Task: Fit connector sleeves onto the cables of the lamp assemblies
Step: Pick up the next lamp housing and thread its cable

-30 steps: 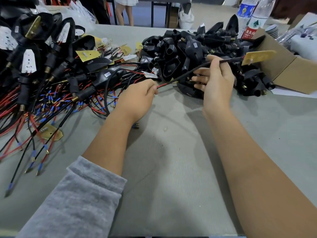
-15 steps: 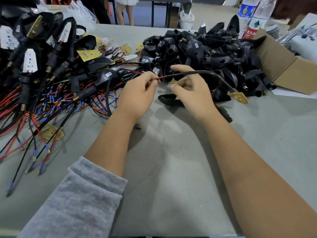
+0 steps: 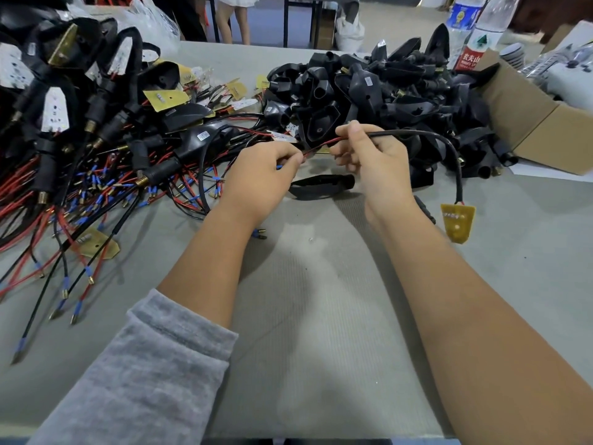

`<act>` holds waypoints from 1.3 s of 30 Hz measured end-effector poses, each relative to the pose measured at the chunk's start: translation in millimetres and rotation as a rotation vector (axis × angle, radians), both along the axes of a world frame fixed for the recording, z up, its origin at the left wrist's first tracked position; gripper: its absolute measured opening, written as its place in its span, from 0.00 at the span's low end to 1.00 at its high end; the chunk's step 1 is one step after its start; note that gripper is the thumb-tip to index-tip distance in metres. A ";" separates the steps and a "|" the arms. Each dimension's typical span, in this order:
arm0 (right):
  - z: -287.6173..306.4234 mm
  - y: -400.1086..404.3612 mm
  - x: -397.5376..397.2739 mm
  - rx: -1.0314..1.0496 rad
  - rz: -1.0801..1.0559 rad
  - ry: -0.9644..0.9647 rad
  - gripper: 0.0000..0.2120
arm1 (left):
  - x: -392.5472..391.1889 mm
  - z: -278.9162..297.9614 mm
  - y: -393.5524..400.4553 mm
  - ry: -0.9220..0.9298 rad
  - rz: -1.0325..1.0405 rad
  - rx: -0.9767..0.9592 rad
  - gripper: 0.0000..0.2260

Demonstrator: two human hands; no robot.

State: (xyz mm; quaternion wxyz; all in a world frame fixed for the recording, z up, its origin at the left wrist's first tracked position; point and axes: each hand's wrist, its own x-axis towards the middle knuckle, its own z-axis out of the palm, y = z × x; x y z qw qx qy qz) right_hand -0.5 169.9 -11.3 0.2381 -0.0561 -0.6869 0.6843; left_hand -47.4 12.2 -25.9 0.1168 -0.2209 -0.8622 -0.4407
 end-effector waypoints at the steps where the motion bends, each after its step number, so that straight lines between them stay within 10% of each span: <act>1: -1.4 1.4 -0.2 0.014 0.015 -0.027 0.08 | 1.1 0.2 0.8 0.008 -0.013 0.002 0.07; 17: -6.3 -9.8 0.9 0.280 0.019 -0.107 0.09 | 9.9 -2.7 13.5 -0.015 -0.170 -0.141 0.11; 24: -2.9 -4.0 -2.1 0.017 -0.185 0.029 0.13 | 10.3 -4.9 25.4 -0.156 -0.205 -0.114 0.47; 29: -3.3 -1.4 -5.4 -0.217 -0.158 0.043 0.16 | 11.3 -7.4 27.9 -0.238 -0.168 0.046 0.24; 35: -3.3 5.6 -5.6 -0.463 -0.089 0.025 0.17 | 14.7 -3.2 25.9 -0.247 -0.191 -0.013 0.38; 39: -2.9 5.4 -4.3 -0.424 -0.014 -0.009 0.16 | 17.8 -2.6 28.1 -0.242 -0.232 -0.105 0.29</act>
